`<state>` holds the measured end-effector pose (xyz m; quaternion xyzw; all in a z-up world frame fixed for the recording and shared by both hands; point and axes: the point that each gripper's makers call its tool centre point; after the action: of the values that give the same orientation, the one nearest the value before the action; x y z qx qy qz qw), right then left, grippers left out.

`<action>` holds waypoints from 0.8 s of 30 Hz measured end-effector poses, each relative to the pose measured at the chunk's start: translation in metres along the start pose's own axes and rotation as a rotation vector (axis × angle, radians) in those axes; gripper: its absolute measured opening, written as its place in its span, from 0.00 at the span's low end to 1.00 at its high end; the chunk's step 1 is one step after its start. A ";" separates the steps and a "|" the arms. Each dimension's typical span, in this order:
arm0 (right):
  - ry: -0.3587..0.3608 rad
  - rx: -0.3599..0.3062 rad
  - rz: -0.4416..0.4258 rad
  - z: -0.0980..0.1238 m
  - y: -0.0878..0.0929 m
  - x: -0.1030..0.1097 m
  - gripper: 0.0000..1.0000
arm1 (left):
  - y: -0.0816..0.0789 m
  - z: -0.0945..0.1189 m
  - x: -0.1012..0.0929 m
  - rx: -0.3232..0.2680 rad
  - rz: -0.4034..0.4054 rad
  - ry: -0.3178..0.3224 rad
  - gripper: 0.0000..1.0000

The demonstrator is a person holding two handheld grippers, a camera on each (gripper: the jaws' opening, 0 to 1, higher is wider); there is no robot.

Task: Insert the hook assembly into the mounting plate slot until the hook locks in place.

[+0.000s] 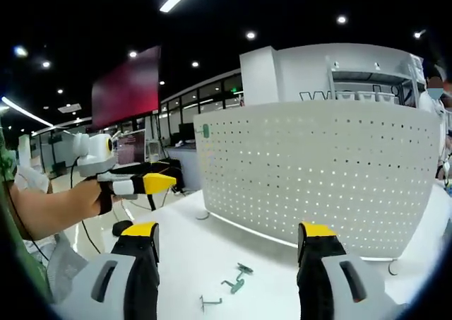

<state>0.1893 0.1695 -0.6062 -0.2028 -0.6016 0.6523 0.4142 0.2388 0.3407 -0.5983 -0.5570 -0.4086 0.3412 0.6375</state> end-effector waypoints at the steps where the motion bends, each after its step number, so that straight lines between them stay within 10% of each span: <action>1: 0.001 0.002 0.000 0.001 0.002 0.000 0.82 | 0.002 0.002 -0.003 0.003 0.002 0.005 0.77; 24: 0.031 0.101 -0.028 0.015 0.056 -0.007 0.81 | 0.066 0.046 -0.065 0.133 0.105 0.068 0.74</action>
<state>0.1654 0.1579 -0.6580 -0.1835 -0.5639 0.6729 0.4422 0.1704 0.3127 -0.6703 -0.5455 -0.3335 0.3816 0.6675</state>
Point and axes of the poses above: the point that each gripper's makers call its tool centre point, and the gripper's own axes: z roughly backward along the fingers, x roughly to its left, y roughly out of its underside, and after that the axes turned 10 degrees about -z, right-handed
